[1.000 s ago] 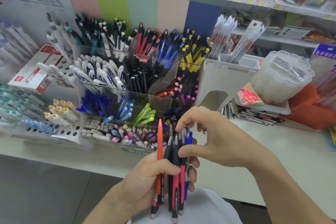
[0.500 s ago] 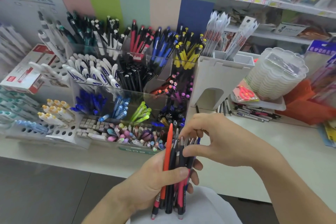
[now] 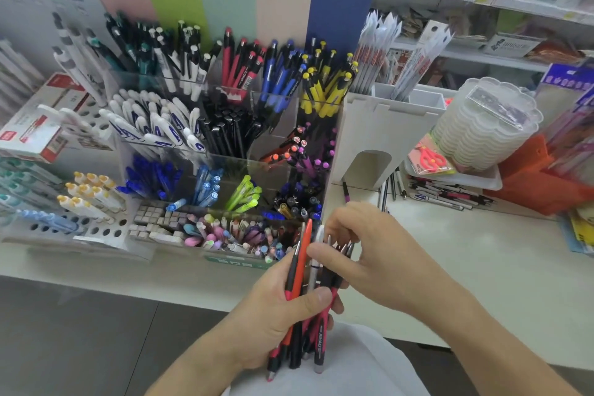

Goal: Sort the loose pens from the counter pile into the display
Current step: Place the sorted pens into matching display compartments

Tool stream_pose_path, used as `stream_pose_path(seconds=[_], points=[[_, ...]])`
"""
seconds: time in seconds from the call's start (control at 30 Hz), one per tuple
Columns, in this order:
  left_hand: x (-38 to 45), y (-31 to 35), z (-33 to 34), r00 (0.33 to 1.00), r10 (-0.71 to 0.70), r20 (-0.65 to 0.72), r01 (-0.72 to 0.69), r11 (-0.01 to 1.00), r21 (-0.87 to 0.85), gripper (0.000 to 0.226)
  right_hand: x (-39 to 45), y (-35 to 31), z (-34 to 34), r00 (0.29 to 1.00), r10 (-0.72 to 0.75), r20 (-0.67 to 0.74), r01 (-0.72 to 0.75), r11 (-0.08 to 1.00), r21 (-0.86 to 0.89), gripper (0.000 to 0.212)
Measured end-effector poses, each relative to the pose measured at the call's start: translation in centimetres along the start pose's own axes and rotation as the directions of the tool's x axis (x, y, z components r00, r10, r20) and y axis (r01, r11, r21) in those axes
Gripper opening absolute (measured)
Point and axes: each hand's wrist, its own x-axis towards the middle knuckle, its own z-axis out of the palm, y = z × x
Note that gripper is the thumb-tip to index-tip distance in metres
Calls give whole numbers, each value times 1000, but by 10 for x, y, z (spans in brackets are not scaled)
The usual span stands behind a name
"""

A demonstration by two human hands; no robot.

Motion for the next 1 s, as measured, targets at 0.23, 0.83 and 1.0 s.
stream_pose_path(seconds=[0.23, 0.83, 1.0], points=[[0, -3, 8, 989, 91, -118, -89, 996, 22, 52, -16, 0, 41, 913, 276, -300, -154, 916, 371, 32], [5, -2, 10, 958, 83, -275, -19, 973, 228, 30, -27, 12, 67, 911, 411, -29, -288, 685, 669, 21], [7, -3, 7, 939, 75, -337, -18, 985, 170, 26, -23, 12, 62, 887, 458, -62, -255, 597, 760, 19]])
